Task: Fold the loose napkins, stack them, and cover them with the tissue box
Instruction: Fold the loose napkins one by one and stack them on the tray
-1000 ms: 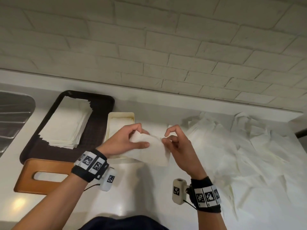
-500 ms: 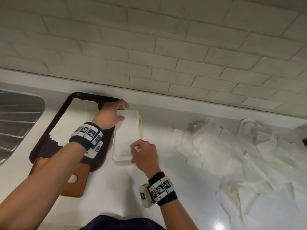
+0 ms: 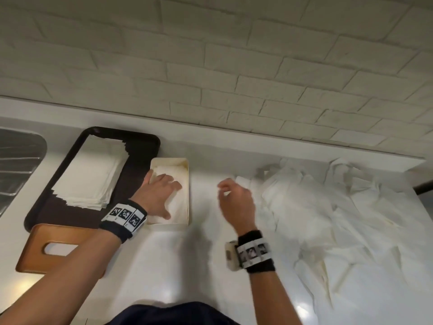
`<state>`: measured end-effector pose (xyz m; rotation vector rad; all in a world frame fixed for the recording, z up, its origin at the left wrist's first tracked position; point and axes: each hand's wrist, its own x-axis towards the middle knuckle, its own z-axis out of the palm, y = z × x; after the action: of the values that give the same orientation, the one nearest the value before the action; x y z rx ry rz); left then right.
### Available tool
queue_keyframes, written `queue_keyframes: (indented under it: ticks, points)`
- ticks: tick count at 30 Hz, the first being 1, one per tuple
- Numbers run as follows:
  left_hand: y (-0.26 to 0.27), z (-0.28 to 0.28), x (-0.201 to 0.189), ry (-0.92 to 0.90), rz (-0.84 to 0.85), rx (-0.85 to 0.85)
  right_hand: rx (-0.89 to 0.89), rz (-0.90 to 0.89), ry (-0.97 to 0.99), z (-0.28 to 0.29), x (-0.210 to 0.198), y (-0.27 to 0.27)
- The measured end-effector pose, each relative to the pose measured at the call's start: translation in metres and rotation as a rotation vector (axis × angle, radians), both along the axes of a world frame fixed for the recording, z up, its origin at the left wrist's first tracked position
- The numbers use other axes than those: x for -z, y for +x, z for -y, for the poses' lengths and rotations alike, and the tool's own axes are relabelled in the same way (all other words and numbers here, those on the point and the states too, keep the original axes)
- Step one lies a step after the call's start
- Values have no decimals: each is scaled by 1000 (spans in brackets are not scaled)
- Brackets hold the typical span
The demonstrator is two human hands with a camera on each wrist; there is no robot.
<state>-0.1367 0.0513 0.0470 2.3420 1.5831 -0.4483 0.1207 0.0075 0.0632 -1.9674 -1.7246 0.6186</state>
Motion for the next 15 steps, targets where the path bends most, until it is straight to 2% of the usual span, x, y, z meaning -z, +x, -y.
queue_keyframes:
  ticks: [3, 5, 9, 12, 15]
  points:
    - [7, 6, -12, 190, 336, -92, 128, 181, -46, -20, 15, 84]
    - [23, 13, -21, 292, 544, -134, 147, 297, -147, -31, 26, 135]
    - [64, 30, -26, 296, 705, -92, -52, 442, -365, -42, 38, 189]
    - [90, 38, -17, 245, 753, -55, -112, 415, -250, -39, 42, 184]
    - [111, 41, -10, 123, 851, -120, -165, 121, -58, -30, 33, 163]
